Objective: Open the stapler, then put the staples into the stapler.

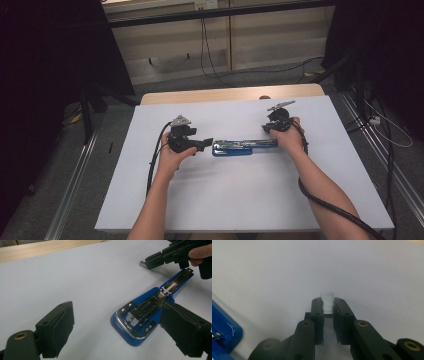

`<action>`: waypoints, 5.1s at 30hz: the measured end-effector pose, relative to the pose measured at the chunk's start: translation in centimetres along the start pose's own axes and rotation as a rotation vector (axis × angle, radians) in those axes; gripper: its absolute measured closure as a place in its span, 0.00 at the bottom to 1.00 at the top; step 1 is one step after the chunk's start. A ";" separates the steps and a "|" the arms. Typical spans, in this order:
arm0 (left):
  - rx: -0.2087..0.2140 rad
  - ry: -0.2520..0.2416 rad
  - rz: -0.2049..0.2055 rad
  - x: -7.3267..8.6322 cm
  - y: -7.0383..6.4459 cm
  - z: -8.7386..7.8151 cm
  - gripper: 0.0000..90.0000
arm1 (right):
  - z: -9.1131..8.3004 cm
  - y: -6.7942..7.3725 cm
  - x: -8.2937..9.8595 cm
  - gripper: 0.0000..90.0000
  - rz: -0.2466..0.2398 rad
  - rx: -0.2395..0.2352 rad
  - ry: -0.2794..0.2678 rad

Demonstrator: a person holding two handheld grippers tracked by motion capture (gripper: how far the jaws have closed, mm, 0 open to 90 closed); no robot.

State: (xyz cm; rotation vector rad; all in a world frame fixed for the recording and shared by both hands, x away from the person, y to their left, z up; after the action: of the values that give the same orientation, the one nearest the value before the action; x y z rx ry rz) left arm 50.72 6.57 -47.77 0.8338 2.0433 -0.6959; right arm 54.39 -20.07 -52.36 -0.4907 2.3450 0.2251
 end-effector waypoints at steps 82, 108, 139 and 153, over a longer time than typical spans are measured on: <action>-0.042 -0.010 -0.027 0.7 1.0 -4.4 0.07 | -5.0 8.6 -2.8 0.88 -0.291 -0.286 -0.097; -0.054 -0.002 -0.042 1.4 1.3 -5.5 0.07 | -4.7 12.5 -3.2 0.88 -0.405 -0.437 -0.095; -0.055 0.011 -0.046 1.9 1.5 -5.4 0.07 | -2.6 14.1 -3.6 0.88 -0.547 -0.541 -0.031; -0.060 0.014 -0.049 1.9 1.6 -5.4 0.07 | -2.1 14.4 -3.5 0.88 -0.584 -0.567 -0.023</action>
State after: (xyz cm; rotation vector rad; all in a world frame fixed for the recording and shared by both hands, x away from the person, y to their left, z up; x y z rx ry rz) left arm 48.55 11.99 -46.83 0.7580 2.0926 -0.6540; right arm 49.53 -6.57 -48.08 -1.4016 1.9858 0.6093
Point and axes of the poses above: each handheld gripper's, and its own axes: z roughly forward along the jaws, x roughly out of its underside, y roughly to its left, the point moved 9 cm from there along z, roughly forward along the jaws, and after that the axes turned 1 degree about -y, right-handed, at the moved point
